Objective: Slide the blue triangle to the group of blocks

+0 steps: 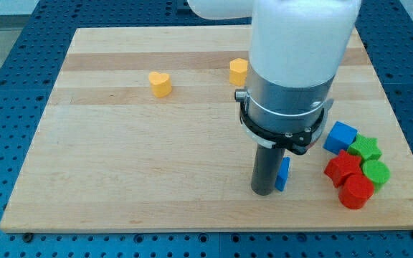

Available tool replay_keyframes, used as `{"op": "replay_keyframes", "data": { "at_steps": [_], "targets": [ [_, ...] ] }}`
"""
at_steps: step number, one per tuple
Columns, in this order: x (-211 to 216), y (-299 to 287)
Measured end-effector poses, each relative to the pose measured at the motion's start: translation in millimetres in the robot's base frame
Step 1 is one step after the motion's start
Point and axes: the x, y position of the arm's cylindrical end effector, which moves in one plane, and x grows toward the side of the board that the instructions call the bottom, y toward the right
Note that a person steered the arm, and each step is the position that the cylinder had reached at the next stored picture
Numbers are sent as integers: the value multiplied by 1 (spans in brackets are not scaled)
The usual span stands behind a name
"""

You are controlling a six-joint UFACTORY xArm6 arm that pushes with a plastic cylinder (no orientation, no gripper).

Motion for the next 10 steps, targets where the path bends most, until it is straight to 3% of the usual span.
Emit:
{"op": "replay_keyframes", "data": {
  "at_steps": [2,3,5,10],
  "targets": [
    [1,-71],
    [-37,-71],
    [-37,-71],
    [-37,32]
  ]
}}
